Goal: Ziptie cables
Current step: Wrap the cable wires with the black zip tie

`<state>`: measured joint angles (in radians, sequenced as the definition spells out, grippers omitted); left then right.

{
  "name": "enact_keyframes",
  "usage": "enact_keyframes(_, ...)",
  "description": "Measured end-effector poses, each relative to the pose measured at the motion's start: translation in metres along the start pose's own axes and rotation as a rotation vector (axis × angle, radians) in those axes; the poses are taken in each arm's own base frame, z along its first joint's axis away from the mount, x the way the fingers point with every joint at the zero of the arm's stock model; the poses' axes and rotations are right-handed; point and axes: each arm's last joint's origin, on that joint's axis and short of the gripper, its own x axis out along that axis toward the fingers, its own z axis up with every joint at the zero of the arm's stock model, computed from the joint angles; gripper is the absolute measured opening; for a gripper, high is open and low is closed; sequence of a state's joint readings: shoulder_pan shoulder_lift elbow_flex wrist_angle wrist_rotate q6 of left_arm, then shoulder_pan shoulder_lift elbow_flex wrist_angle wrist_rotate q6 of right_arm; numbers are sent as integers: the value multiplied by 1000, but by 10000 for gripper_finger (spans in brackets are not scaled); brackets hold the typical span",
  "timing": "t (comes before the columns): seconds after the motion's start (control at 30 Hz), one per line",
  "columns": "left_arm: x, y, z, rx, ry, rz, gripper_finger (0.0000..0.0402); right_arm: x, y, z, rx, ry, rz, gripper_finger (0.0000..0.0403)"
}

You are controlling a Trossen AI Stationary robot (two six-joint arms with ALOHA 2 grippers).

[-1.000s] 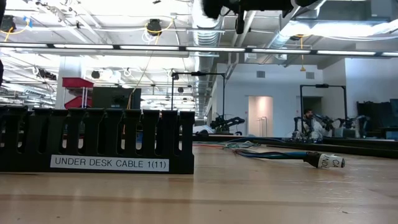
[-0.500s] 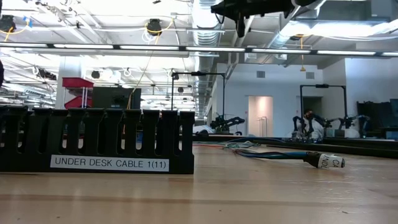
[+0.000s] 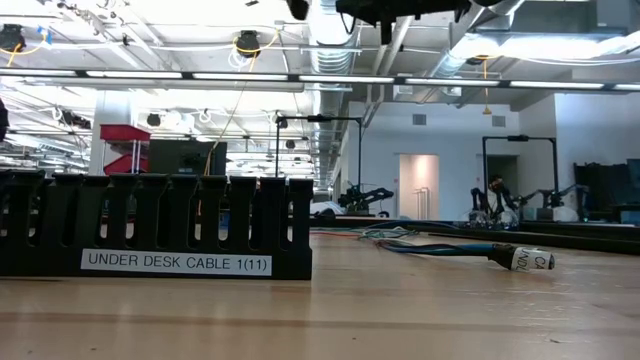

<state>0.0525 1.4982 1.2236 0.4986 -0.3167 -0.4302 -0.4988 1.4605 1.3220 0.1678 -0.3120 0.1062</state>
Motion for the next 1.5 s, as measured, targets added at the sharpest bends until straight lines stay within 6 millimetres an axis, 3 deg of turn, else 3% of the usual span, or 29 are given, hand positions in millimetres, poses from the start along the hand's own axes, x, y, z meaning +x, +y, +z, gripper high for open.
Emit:
enact_keyframes(0.2,-3,3,7,-101,31,-41,0,0,0,0,-20,-5,-9,0)
enact_keyframes(0.47,-23,-2,36,-187,-1,-14,0,3,11,0,-92,-11,-13,0)
enact_keyframes(0.77,-25,8,20,-349,33,-73,0,5,19,5,-148,-73,-36,0)
enact_keyframes(1.17,-20,24,28,-528,106,-185,0,8,38,9,-237,-92,19,0)
enact_keyframes(1.5,-20,27,28,-543,111,-168,0,7,41,18,-266,-117,23,0)
